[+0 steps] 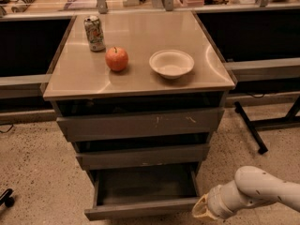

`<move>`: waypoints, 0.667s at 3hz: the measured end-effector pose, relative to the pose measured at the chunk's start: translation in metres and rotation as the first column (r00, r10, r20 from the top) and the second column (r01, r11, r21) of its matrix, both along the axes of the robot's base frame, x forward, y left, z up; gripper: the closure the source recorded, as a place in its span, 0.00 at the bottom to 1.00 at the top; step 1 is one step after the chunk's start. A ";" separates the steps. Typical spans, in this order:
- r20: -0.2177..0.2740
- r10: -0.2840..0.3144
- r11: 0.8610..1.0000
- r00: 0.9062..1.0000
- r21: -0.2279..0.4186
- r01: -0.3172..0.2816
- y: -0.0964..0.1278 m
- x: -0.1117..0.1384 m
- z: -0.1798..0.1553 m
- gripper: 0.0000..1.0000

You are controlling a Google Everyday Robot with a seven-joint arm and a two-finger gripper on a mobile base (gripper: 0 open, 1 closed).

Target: Close bottom drawer

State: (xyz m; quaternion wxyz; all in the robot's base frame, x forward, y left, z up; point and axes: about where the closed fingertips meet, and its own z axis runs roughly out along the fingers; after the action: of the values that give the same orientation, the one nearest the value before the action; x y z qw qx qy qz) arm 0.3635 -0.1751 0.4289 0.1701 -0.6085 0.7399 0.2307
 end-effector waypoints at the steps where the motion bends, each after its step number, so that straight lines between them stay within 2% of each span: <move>1: 0.000 0.000 1.000 1.000 0.000 0.000 0.000 0.000 0.000 1.00; 2: 0.002 0.013 0.999 1.000 0.029 -0.013 0.003 -0.004 -0.025 1.00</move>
Offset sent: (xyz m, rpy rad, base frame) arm -0.0124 0.0068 -0.0862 0.0999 -0.0134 0.0408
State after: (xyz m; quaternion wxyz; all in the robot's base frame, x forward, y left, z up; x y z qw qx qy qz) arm 0.3592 -0.1723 0.4035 0.1783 -0.6110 0.7323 0.2421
